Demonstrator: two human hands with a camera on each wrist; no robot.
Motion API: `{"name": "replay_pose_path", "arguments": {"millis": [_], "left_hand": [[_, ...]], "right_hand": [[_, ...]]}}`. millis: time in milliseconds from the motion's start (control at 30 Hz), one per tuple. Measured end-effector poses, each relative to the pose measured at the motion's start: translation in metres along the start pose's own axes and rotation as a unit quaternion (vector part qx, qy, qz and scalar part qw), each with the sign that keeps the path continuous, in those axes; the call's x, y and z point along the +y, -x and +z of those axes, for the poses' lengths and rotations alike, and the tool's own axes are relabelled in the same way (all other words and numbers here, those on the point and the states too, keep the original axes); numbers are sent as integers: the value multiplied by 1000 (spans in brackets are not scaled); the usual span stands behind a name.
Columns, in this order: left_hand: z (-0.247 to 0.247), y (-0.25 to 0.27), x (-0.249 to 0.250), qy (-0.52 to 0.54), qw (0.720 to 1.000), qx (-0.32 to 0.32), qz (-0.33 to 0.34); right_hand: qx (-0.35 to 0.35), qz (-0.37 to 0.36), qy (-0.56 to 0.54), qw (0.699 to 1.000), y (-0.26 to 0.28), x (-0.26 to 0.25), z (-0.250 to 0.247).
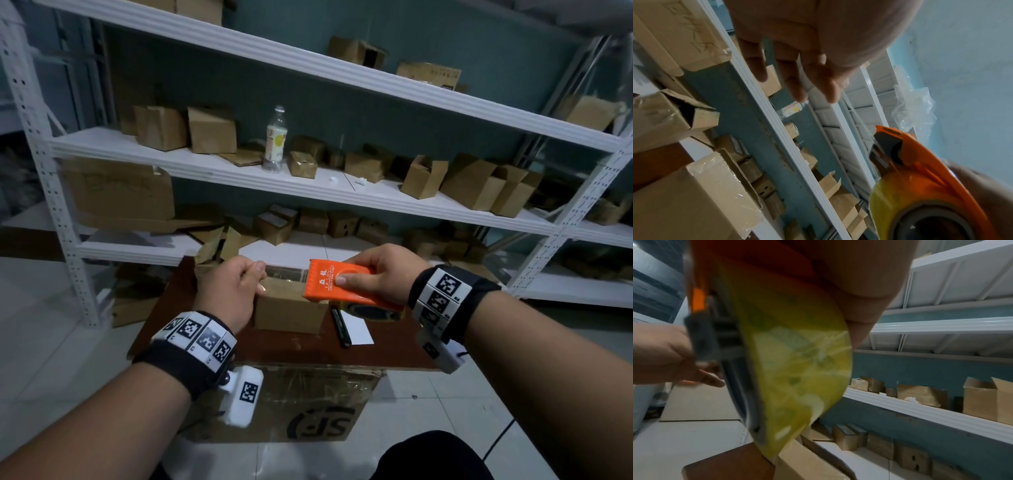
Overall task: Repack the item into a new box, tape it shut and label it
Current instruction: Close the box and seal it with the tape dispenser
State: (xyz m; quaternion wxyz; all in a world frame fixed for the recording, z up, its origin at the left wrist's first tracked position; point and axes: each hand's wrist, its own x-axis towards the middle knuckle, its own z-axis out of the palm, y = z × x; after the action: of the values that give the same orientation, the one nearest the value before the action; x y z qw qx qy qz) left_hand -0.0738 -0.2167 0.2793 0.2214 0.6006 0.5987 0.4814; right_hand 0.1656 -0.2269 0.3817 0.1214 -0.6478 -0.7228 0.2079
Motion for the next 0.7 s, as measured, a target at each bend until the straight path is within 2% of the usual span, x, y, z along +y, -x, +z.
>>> {"name": "replay_pose_path", "arguments": {"millis": [100, 200, 333, 400, 533, 700], "left_hand": [[-1, -1, -3, -13, 1000, 2, 20], [0, 1, -4, 30, 999, 2, 14], [0, 6, 2, 17, 1000, 7, 16], [-3, 7, 1, 5, 1000, 2, 14], [-16, -2, -12, -15, 999, 41, -6], [-18, -5, -19, -30, 998, 43, 25]], "right_hand": [[5, -8, 13, 1000, -1, 3, 1], [17, -25, 46, 998, -1, 4, 1], [14, -38, 59, 997, -1, 7, 1], [3, -31, 64, 997, 0, 11, 0], [16, -4, 99, 995, -1, 25, -11], [13, 32, 84, 996, 0, 37, -10]]}}
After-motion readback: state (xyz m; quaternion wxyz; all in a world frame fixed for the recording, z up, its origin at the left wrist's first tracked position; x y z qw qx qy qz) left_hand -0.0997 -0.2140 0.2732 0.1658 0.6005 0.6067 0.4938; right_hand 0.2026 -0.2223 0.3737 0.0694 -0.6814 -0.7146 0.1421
